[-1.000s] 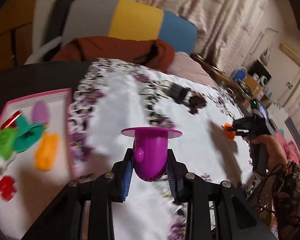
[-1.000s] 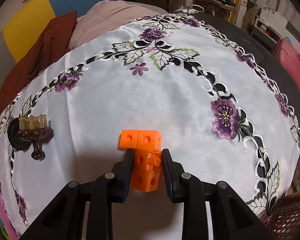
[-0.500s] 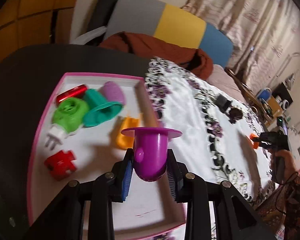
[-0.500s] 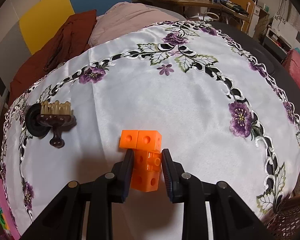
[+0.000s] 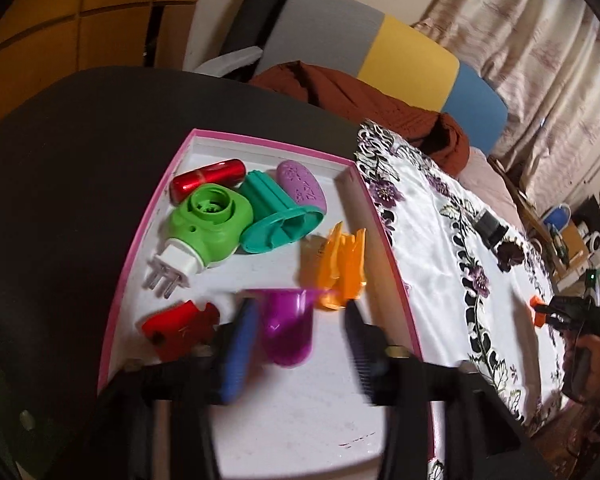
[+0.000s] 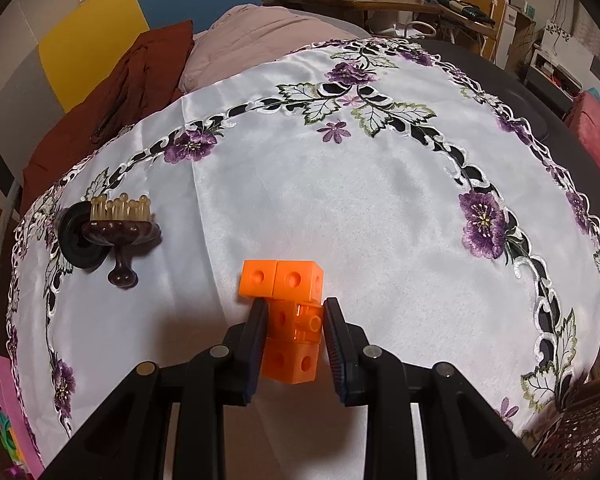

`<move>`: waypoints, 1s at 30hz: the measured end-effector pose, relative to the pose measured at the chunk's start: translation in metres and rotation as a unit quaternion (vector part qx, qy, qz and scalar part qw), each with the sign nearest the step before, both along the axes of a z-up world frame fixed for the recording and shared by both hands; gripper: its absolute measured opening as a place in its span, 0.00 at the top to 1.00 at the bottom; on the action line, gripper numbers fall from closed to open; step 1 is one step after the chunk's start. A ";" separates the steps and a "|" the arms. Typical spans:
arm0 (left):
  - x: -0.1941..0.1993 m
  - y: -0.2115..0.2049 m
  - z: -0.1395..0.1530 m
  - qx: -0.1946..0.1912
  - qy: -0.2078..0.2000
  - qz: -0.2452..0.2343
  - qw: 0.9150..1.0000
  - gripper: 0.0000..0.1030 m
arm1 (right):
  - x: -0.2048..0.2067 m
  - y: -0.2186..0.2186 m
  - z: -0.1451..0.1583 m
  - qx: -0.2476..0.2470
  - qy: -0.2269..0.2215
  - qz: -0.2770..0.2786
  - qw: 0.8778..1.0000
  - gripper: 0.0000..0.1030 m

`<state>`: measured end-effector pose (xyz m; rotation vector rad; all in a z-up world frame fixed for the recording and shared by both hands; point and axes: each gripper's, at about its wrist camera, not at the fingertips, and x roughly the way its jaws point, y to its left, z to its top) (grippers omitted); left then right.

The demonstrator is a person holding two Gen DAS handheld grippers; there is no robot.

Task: Organize rigid objects
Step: 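Carry the purple plunger into the pink tray and open the left tool, then carry the orange cube stack into the pink tray and open the right tool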

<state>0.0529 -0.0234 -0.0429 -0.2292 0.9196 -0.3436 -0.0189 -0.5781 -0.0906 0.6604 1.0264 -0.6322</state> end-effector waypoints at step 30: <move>-0.045 0.022 0.020 -0.013 -0.060 0.005 0.998 0.04 | -0.003 0.102 0.035 0.033 -0.118 0.120 0.985 0.73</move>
